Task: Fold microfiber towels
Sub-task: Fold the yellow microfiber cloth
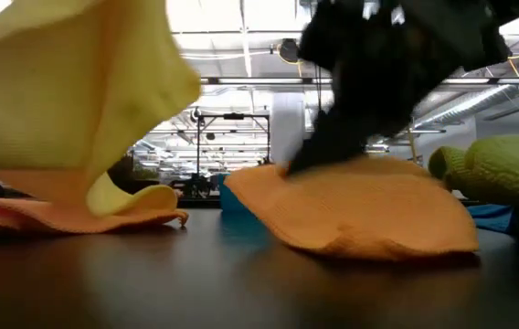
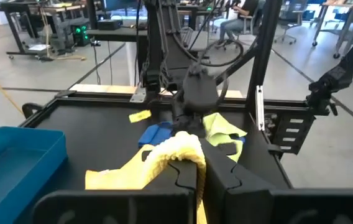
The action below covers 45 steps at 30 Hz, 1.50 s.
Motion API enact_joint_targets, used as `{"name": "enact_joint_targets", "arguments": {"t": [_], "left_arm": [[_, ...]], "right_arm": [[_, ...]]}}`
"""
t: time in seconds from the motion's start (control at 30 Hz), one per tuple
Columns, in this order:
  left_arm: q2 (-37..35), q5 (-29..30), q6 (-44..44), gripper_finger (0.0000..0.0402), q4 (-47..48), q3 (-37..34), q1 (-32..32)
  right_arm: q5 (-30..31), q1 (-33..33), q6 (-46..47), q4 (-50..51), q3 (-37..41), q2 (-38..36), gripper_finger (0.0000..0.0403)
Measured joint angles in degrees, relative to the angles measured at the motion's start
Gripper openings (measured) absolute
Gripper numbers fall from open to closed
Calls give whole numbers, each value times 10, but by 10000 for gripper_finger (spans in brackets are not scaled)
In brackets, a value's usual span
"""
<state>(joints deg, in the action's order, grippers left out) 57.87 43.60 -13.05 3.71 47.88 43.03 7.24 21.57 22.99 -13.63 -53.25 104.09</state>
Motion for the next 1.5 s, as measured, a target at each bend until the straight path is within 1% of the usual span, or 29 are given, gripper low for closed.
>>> {"name": "enact_joint_targets", "arguments": {"t": [0.1, 0.23, 0.37, 0.47, 0.53, 0.63, 0.7, 0.8, 0.87, 0.93, 1.03, 1.17, 1.2, 1.27, 1.33, 1.43, 1.5], "left_arm": [[4, 0, -11, 2, 17, 0, -1], [4, -1, -29, 9, 37, 0, -1], [4, -2, -35, 3, 38, 0, -1], [4, -11, -37, 6, 39, 0, -1], [4, -11, -37, 11, 38, 0, -1], [4, -14, -38, 10, 27, 0, -1], [4, -38, -37, 4, -6, 0, -1], [7, -84, -8, 5, -63, 0, -1], [10, -93, 14, 8, -82, 0, -1], [11, -100, 19, 7, -79, 0, -1], [16, -124, 2, 3, -52, 0, -10], [40, -169, -26, 3, 10, -1, -26], [46, -185, -36, 3, 21, 0, -31], [63, -207, -61, 3, 49, 0, -43], [82, -216, -83, 4, 68, 0, -53], [102, -229, -95, 3, 66, 0, -71], [112, -244, -96, 3, 69, 0, -82]], "right_arm": [[0, -1, 55, 118, 0, -9, 171], [11, 20, 127, 269, -3, -42, 171], [49, 46, 190, 424, 0, -85, 171], [75, 59, 256, 542, 1, -121, 171], [81, 65, 306, 613, 1, -144, 171], [103, 75, 379, 694, 1, -175, 171], [122, 82, 404, 709, 1, -199, 171], [152, 90, 402, 678, 1, -234, 171], [177, 94, 378, 631, 1, -260, 171], [206, 98, 334, 559, 1, -282, 171], [242, 104, 224, 417, 1, -303, 171], [234, 104, 60, 200, 1, -294, 171], [223, 104, 25, 152, 1, -287, 171], [196, 102, -30, 89, 0, -269, 171], [168, 97, -62, 48, 0, -245, 171], [149, 83, -74, 31, 0, -203, 171], [150, 72, -74, 26, 0, -172, 171]]}}
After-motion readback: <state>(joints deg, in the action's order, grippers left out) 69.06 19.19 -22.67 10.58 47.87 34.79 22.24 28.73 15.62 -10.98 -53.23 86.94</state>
